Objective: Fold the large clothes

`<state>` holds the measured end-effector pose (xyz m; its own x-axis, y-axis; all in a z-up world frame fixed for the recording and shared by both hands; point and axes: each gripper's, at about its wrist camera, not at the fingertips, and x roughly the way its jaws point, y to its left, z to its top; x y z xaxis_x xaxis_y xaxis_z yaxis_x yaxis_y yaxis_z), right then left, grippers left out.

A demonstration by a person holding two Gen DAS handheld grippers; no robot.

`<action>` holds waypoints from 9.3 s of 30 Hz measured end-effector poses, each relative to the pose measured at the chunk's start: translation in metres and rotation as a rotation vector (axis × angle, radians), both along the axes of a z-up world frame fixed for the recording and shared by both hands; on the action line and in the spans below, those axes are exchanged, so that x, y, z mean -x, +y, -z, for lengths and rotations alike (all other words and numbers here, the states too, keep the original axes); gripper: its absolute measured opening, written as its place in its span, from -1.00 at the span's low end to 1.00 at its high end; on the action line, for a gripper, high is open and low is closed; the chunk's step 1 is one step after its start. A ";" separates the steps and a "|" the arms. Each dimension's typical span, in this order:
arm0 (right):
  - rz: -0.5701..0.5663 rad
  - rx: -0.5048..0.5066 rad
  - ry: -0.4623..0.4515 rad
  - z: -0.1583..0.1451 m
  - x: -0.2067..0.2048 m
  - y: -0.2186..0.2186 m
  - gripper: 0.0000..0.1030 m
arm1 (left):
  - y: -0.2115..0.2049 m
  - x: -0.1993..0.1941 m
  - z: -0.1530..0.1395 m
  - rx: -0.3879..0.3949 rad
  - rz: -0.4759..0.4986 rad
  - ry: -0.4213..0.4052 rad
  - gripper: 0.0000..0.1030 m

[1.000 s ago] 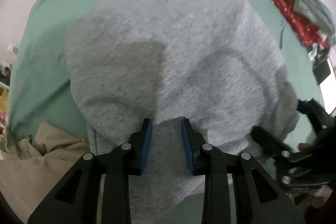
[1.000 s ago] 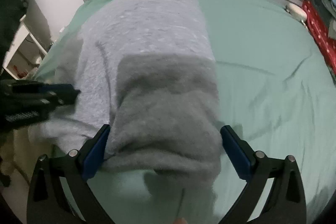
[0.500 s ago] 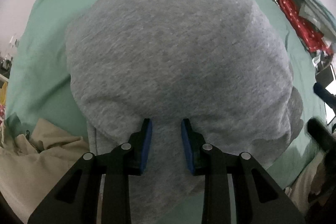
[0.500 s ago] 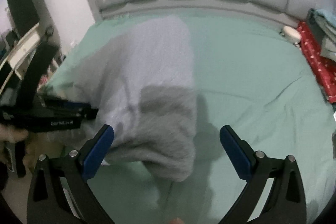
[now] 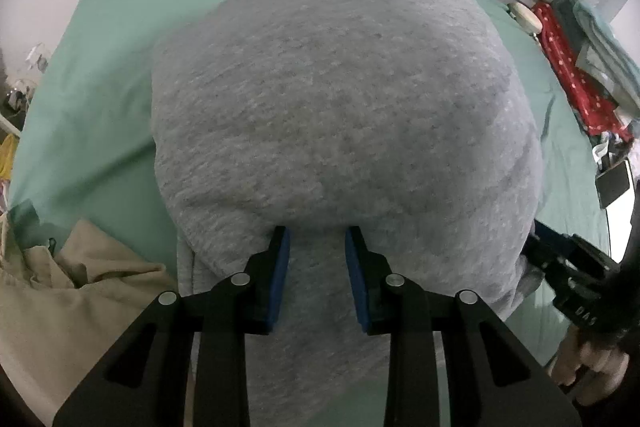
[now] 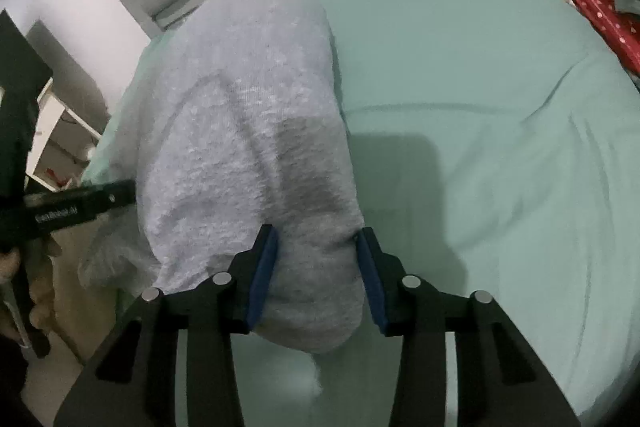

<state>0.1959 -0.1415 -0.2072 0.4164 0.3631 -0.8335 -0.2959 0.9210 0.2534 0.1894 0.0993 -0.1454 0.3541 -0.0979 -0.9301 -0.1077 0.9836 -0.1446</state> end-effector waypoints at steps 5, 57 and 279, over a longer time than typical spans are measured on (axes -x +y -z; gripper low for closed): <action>-0.017 0.032 -0.042 0.008 0.003 0.007 -0.21 | 0.012 -0.001 -0.012 0.006 -0.058 -0.068 -0.40; -0.069 -0.041 -0.111 -0.031 -0.130 0.051 0.99 | 0.103 -0.082 0.041 0.374 -0.130 -0.112 0.86; -0.043 -0.082 0.055 0.008 -0.033 -0.019 0.99 | 0.142 0.070 -0.036 0.009 -0.139 0.085 0.12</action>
<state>0.2289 -0.1609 -0.2154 0.3534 0.4478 -0.8213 -0.3181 0.8832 0.3447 0.1198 0.2415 -0.1098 0.2850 -0.0624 -0.9565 -0.2546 0.9571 -0.1383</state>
